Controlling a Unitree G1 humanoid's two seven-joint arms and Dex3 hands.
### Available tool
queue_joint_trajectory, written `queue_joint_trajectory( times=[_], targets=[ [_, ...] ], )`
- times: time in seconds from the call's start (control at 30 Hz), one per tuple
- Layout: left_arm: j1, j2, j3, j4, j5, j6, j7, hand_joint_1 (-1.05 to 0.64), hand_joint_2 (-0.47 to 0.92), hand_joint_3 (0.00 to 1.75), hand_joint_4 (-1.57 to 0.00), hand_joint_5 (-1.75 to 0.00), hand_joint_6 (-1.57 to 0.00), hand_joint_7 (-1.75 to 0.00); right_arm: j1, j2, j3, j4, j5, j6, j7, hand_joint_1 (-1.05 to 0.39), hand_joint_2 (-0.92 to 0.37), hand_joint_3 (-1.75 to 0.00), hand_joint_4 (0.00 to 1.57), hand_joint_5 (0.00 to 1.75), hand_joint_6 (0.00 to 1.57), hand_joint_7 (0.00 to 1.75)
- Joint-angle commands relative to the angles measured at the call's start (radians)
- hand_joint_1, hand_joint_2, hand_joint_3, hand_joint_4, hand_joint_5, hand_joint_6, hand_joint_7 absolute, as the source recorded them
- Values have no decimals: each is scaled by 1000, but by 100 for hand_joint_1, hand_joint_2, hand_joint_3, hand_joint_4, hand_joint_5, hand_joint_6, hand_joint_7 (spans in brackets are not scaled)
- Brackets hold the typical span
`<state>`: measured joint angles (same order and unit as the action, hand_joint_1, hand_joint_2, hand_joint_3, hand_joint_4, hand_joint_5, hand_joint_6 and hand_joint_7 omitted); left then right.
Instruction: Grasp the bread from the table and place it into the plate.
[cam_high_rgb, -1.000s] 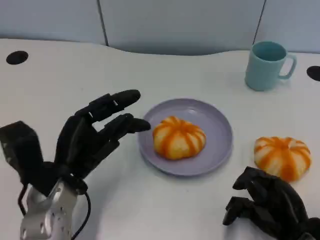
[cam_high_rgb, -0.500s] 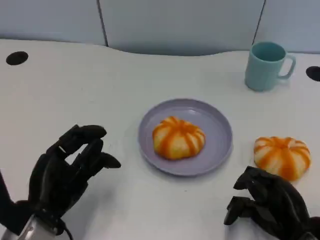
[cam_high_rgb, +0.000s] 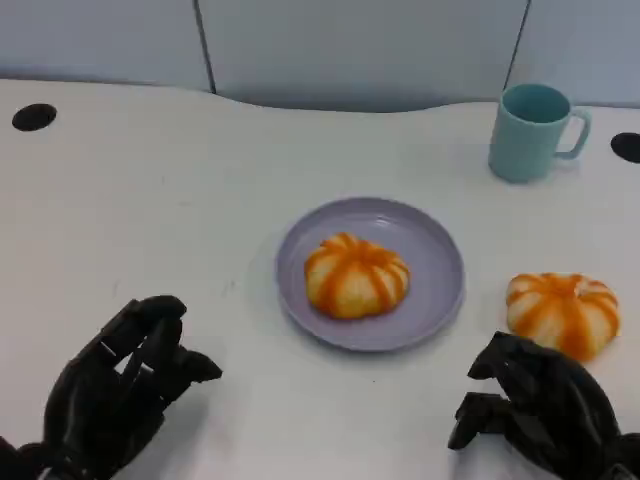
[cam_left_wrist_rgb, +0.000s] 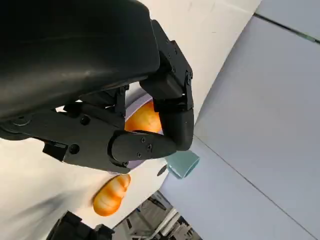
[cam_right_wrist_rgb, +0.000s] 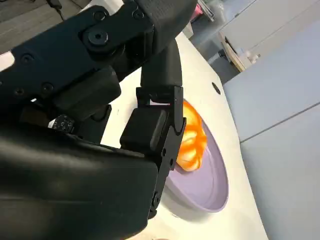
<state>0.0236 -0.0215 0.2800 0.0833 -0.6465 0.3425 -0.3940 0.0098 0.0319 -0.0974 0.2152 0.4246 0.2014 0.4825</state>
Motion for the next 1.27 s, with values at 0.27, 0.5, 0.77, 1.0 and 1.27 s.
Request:
queue_joint_trajectory(
  times=[0.27, 0.5, 0.77, 1.0, 1.27],
  targets=[
    [14, 3, -16, 28, 32, -37, -1, -28, 88, 37, -60, -162, -60, -124, -1, -37, -32, 13, 14, -15, 26, -87, -75, -1, 144, 80, 121, 86],
    [-2, -1, -18, 73, 43, -65, -16, -28, 83, 43, -64, -161, -65, -122, -17, -41, -44, 54, 5, -56, 44, -91, -75, -1, 146, 82, 128, 80],
    [-5, -5, -24, 89, 33, -58, -14, -28, 78, 52, -66, -158, -66, -119, -34, -44, -53, 90, 7, -68, 54, -88, -76, 0, 144, 81, 122, 84],
    [-8, -4, -15, 92, 35, -72, -9, -29, 81, 44, -66, -159, -67, -117, -29, -43, -43, 79, -5, -77, 49, -88, -77, 0, 143, 82, 125, 81],
    [-3, -6, -33, 90, 57, -93, -20, -29, 83, 43, -62, -161, -63, -123, -41, -55, -49, 116, -5, -95, 72, -89, -77, -1, 142, 84, 121, 85]
  ],
)
